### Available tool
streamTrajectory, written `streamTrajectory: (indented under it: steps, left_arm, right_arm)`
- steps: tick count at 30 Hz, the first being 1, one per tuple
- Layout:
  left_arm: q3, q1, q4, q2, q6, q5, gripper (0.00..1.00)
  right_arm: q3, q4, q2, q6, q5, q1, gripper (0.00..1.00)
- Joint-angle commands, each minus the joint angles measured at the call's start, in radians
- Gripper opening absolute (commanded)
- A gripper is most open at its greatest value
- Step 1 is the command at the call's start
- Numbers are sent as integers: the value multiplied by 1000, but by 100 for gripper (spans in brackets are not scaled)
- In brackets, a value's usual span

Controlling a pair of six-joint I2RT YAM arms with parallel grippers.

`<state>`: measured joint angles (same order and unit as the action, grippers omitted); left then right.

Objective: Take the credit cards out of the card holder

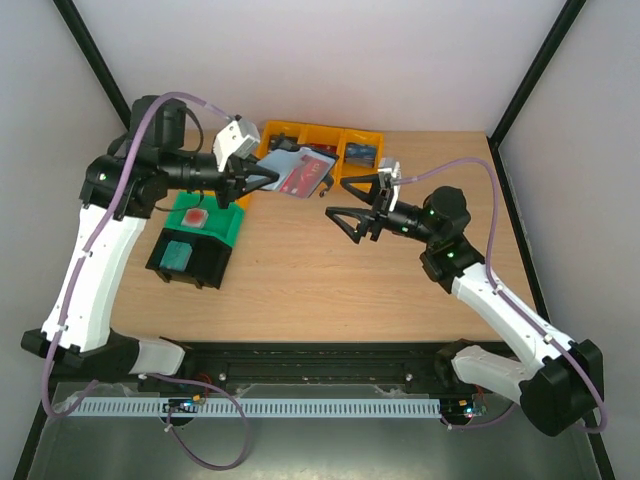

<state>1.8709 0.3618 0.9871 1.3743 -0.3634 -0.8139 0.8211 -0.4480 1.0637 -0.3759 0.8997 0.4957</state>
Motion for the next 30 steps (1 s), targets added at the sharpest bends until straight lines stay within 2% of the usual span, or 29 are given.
streamTrajectory:
  steps: [1, 6, 10, 14, 17, 20, 25, 30]
  left_arm:
    - [51, 5, 98, -13, -22, -89, 2]
    - [70, 6, 119, -19, -39, -125, 2]
    - [69, 7, 126, -25, -47, -143, 2]
    - [69, 6, 139, -31, -65, -142, 2]
    - [69, 6, 143, -35, -69, -150, 2]
    - [74, 6, 145, -35, -69, -154, 2]
    - [74, 6, 145, -36, -72, -160, 2]
    - [74, 6, 147, -38, -74, -165, 2]
  right_arm:
    - [49, -79, 2, 11, 42, -4, 99]
    - [72, -105, 15, -21, -19, -3, 100]
    - [103, -112, 31, -34, 9, -3, 99]
    - [117, -88, 10, 10, 54, -3, 99]
    - [130, -33, -4, 56, 2, -3, 98]
    - [157, -9, 19, 50, -31, -4, 83]
    - [187, -6, 70, 31, 30, -3, 65]
    - [189, -3, 95, 28, 105, -3, 61]
